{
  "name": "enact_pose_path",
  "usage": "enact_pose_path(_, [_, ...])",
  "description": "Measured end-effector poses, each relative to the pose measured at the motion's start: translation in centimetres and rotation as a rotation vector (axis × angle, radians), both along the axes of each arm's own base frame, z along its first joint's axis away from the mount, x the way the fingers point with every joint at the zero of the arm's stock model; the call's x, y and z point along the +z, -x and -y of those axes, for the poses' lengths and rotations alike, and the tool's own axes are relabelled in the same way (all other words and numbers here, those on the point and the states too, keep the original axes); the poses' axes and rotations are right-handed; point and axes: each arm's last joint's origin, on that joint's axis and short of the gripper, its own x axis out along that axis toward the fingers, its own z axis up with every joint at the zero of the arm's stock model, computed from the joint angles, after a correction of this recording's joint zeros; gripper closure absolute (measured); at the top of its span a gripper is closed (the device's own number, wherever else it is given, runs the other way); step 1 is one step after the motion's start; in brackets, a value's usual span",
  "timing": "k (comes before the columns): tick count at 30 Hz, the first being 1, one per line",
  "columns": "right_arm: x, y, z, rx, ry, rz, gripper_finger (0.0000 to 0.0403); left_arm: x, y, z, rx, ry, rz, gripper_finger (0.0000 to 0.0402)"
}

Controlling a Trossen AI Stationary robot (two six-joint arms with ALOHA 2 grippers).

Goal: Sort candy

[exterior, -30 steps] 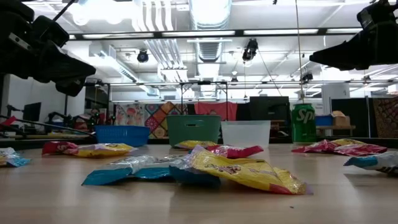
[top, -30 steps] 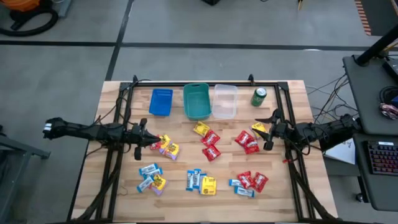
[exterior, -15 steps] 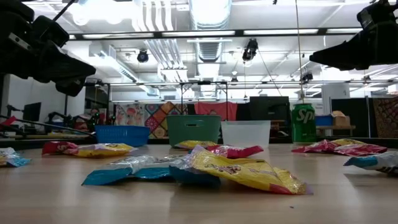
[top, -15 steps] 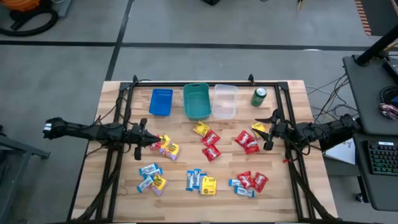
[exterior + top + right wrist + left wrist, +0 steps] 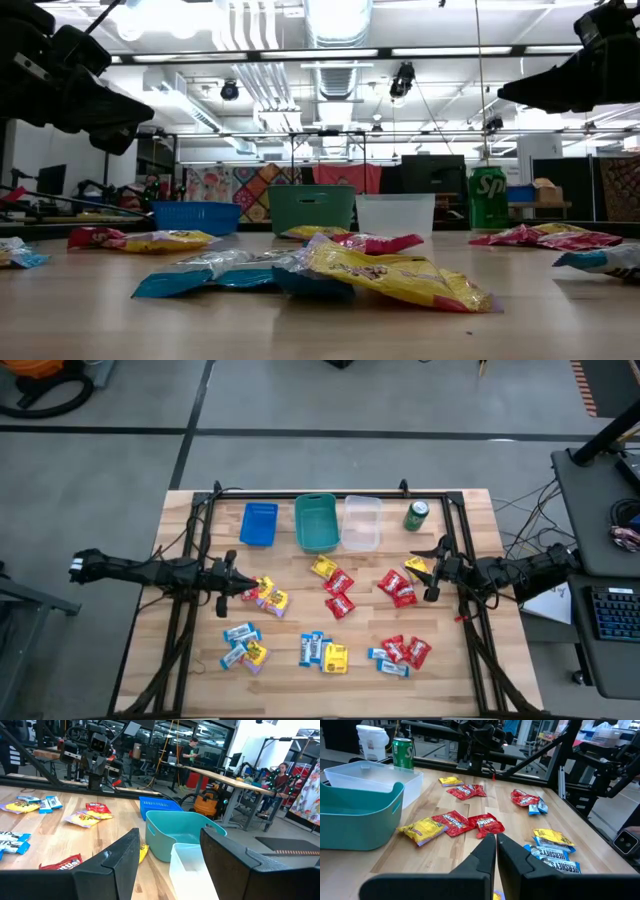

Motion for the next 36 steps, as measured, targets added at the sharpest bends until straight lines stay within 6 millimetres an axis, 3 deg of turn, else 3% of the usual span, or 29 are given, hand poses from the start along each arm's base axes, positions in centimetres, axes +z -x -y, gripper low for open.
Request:
enact_pose_path(13, [0.0, 0.0, 0.0, 0.000, 0.000, 0.000, 0.0202, 0.0, 0.0, 0.0, 0.000, -0.002, 0.000, 0.0402])
enact_pose_path(15, [0.0, 0.0, 0.0, 0.000, 0.000, 0.001, 0.0202, 0.2, 0.0, -0.1, 0.007, -0.132, 0.021, 0.0402])
enact_pose_path(17, [0.0, 0.0, 0.0, 0.000, 0.000, 0.000, 0.0202, 1.0, -0.1, -0.2, 0.051, -0.245, 0.098, 0.0402])
enact_pose_path(23, [0.0, 0.0, 0.0, 0.001, -0.002, 0.003, 0.0202, 4.3, 0.4, -0.3, 0.099, -0.191, 0.443, 0.0402])
enact_pose_path(25, [0.1, 0.0, 0.0, 0.008, -0.070, 0.026, 0.0202, 5.2, 0.7, -0.3, 0.112, -0.175, 0.535, 0.0402])
enact_pose_path(30, [0.5, 0.0, 0.0, 0.019, -0.547, 0.212, 0.0202, 6.4, 1.4, -0.4, 0.110, -0.045, 0.682, 0.0402])
enact_pose_path(32, [0.8, 0.0, 0.0, 0.031, -0.584, 0.255, 0.0202, 6.4, 1.4, -0.4, 0.085, 0.077, 0.685, 0.0402])
enact_pose_path(36, [1.6, 0.1, 0.0, 0.083, -0.607, 0.326, 0.0202, 6.0, 0.8, -0.2, 0.044, 0.160, 0.633, 0.0402])
